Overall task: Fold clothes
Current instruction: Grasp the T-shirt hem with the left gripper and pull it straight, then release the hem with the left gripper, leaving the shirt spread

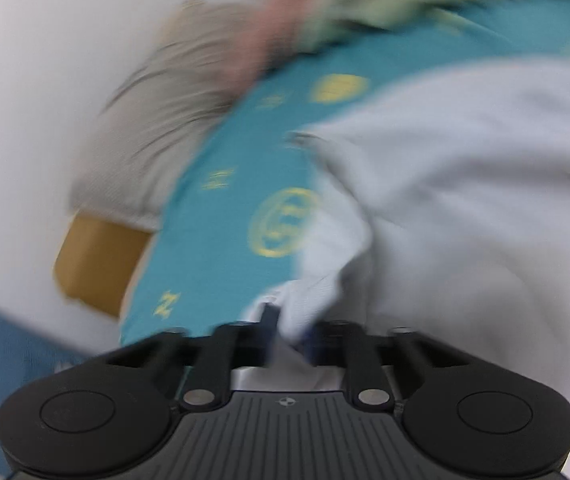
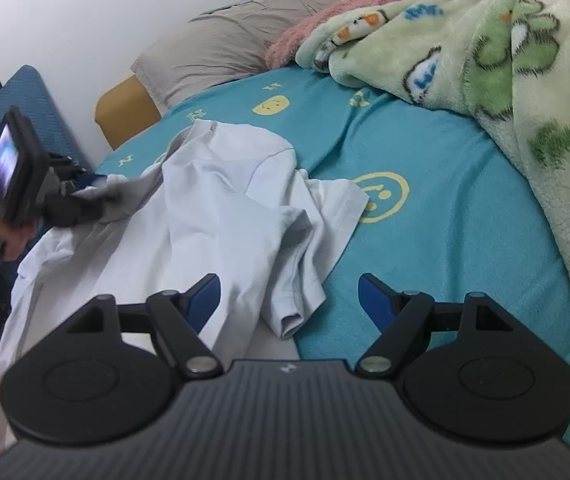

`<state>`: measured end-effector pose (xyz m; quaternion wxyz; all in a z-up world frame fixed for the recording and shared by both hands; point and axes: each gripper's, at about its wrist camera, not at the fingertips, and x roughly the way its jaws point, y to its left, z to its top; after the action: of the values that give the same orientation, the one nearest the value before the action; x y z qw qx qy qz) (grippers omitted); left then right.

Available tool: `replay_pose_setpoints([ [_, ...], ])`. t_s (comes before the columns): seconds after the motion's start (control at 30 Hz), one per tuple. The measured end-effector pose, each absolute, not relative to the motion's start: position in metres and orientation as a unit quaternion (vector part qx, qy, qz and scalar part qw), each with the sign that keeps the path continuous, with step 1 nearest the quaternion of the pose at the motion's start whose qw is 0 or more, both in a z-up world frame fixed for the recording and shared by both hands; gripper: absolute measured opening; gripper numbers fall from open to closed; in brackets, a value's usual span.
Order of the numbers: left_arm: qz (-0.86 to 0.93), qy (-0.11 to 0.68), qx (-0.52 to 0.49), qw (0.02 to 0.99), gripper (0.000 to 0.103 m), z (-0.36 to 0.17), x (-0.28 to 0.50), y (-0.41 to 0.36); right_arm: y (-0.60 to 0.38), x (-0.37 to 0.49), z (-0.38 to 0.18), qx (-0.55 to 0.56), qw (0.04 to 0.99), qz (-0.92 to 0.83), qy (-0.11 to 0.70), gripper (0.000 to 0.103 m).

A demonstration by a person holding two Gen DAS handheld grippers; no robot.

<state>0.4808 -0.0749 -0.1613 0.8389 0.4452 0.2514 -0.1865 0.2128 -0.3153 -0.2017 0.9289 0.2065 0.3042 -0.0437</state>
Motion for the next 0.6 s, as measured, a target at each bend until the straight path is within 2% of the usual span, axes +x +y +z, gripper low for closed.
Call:
replay_pose_setpoints([
  [0.2, -0.035, 0.304, 0.25, 0.919, 0.009, -0.142, 0.565, -0.057, -0.318, 0.218, -0.208, 0.21, 0.927, -0.05, 0.308, 0.077],
  [0.27, 0.004, 0.346, 0.173, 0.922, 0.024, -0.147, 0.585, -0.043, -0.317, 0.219, -0.208, 0.207, 0.928, -0.05, 0.307, 0.077],
  [0.37, 0.008, 0.358, 0.143, 0.923, 0.043, -0.145, 0.569, -0.04, -0.318, 0.221, -0.21, 0.205, 0.928, -0.05, 0.307, 0.077],
  [0.4, 0.006, 0.359, 0.139, 0.923, 0.058, -0.144, 0.561, -0.04, -0.318, 0.221, -0.21, 0.204, 0.928, -0.05, 0.307, 0.078],
  [0.43, 0.003, 0.36, 0.134, 0.923, 0.068, -0.143, 0.553, -0.04, -0.318, 0.222, -0.21, 0.203, 0.928, -0.05, 0.307, 0.078],
  [0.5, -0.019, 0.349, 0.13, 0.928, 0.075, -0.133, 0.523, -0.044, -0.317, 0.223, -0.209, 0.199, 0.93, -0.049, 0.305, 0.077],
  [0.53, -0.035, 0.341, 0.123, 0.931, 0.081, -0.126, 0.501, -0.045, -0.316, 0.224, -0.208, 0.196, 0.932, -0.049, 0.302, 0.077],
  [0.6, -0.044, 0.335, 0.106, 0.935, 0.082, -0.11, 0.453, -0.043, -0.315, 0.224, -0.205, 0.189, 0.935, -0.047, 0.295, 0.077],
])
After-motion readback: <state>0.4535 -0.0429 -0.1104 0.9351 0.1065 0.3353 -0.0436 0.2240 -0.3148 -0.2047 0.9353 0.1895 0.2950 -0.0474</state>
